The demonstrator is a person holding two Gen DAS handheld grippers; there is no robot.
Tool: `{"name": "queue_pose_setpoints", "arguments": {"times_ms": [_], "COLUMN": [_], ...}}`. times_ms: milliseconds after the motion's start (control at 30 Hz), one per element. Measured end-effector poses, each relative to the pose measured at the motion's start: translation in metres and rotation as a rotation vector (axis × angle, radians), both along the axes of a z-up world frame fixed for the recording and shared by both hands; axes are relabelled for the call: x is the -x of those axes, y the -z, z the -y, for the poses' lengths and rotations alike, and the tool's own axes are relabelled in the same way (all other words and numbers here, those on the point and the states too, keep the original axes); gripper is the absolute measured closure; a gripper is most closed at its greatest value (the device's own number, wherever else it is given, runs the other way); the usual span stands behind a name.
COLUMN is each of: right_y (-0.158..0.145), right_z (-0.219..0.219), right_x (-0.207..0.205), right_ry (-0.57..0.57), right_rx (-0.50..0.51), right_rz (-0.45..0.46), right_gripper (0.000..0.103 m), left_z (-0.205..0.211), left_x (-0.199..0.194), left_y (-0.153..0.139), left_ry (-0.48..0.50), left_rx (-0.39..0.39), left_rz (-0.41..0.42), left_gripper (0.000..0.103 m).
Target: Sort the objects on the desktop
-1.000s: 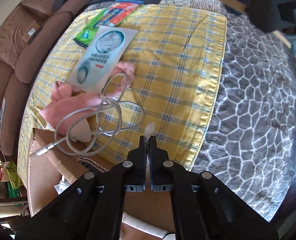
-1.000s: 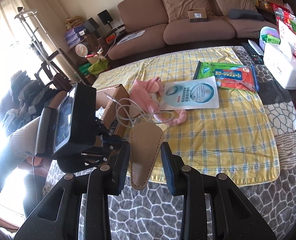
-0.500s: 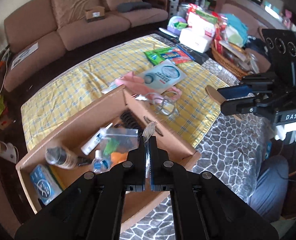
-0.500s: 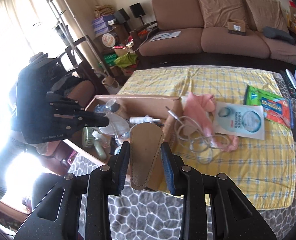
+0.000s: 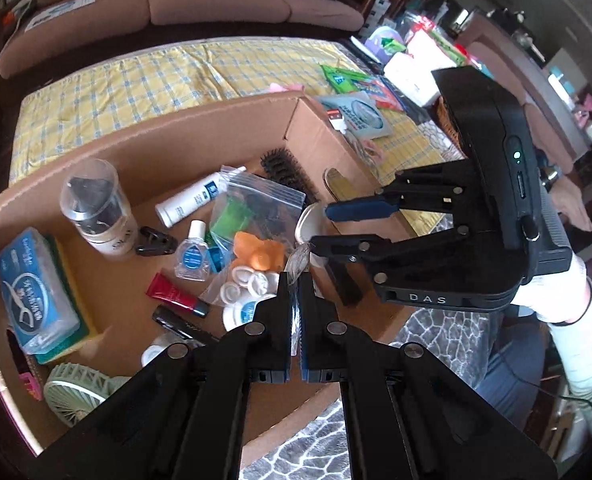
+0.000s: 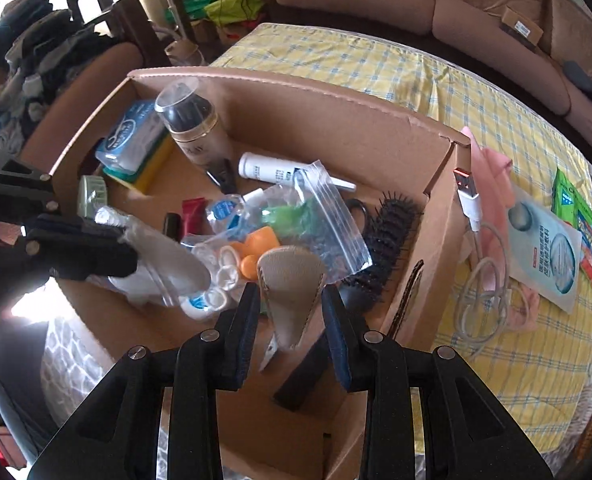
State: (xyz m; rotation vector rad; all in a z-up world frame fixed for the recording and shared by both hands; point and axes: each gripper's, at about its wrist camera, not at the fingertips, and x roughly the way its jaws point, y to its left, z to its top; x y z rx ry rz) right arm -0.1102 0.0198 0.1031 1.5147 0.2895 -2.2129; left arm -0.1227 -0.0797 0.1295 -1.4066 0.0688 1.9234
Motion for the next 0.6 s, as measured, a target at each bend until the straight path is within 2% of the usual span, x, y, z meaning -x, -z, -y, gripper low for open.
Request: {"name": "queue_pose_setpoints", "arguments": {"times_ms": [67,133,200,233,267,433,500,600], "right_y": [0.001,-0.005,-0.016,-0.024,-0.031,-0.067,-0.078,-0.088], "right_z": [-0.004,-0.008,-0.014,-0.018,-0.023,-0.057,-0.077,-0.116], "right_x": [0.004,0.006,0.004,0.001,-0.003,-0.029,-0.039,-0.047], "right_ry": [0.015,0.036,0.048,0.053,0.057,0.097,0.127,0.203], "right_rx": [-0.013,-0.029,-0.011,0.011,0.032,0.126,0.16,0.198], "right_rz": [0.0,-0.025,-0.061,-0.077,-0.095,-0.18,-0.208,-0.237], "right_gripper": [0.071,0.07,0.063,0.06,0.058,0.051,0.05,0.048], "left_z": [-0.015,-0.027,-0.033,-0.033,-0.031,-0.019,-0.017,-0.024], "left_x": [0.0,-0.002,-0.005,-0.005,-0.006,-0.013,-0.012,-0.02], "left_y": [0.013,0.022,0.024,0.024,0.023,0.002,-0.007,-0.027], "left_ry": [0.03,0.03,0.017,0.003,-0.009,-0.068,-0.08,-0.084], "left_rx": [0.025,0.11,0.186,0.199,0.203,0.237,0.211,0.15], "left_rz": [0.036,0.001,-0.073,-0.088,-0.098,-0.175,-0.198,-0.234], "left_gripper": [0.099,0.094,0.074,0.059,0.055,0.055,0.054,0.047]}}
